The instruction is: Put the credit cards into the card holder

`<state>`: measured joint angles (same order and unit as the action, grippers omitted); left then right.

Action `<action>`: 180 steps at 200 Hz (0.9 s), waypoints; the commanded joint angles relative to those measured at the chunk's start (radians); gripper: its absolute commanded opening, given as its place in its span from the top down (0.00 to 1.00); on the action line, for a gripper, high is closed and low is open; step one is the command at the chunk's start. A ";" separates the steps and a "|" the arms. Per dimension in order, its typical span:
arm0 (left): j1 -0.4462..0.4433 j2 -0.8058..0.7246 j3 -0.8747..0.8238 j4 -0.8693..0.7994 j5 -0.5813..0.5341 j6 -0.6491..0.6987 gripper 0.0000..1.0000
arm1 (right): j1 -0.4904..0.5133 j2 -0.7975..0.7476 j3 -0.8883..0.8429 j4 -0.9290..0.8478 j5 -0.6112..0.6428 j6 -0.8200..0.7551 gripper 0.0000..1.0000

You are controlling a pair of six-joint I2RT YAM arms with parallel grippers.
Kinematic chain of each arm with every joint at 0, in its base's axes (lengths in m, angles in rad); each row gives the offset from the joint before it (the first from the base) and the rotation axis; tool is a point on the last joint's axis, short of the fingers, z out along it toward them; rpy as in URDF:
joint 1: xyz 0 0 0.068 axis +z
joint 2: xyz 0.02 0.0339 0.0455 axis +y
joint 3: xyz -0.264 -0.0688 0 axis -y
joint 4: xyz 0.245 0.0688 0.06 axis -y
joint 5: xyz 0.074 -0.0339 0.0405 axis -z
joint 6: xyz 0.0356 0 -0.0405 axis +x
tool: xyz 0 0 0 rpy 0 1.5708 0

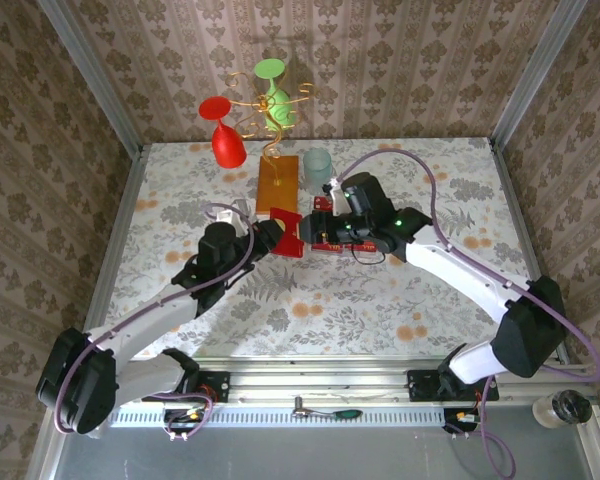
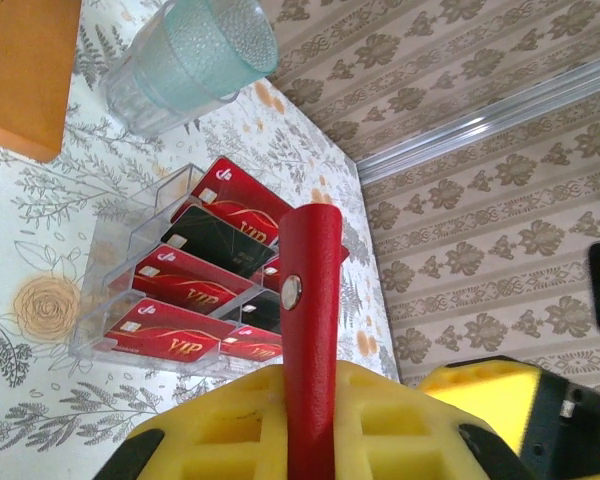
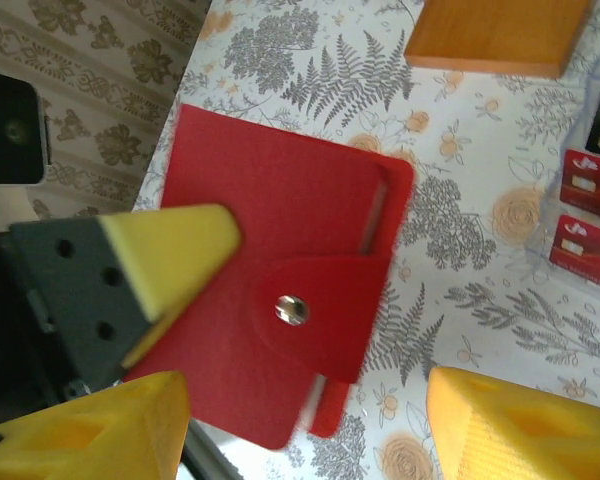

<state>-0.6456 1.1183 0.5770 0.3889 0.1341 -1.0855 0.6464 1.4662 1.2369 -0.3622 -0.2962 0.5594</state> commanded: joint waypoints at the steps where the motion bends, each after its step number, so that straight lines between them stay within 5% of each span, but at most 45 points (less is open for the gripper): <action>1: -0.015 0.005 0.022 0.023 -0.056 -0.044 1.00 | 0.029 0.050 0.045 -0.075 0.116 -0.052 0.35; 97: -0.043 0.034 0.012 0.088 -0.076 -0.112 1.00 | 0.084 0.182 0.121 -0.015 0.167 -0.055 0.36; 180: -0.067 0.019 0.014 0.108 -0.081 -0.128 1.00 | 0.070 0.170 -0.028 -0.059 0.568 0.003 0.49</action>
<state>-0.6922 1.1698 0.5762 0.3946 0.0109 -1.1915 0.7502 1.6428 1.2816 -0.3645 0.0360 0.5304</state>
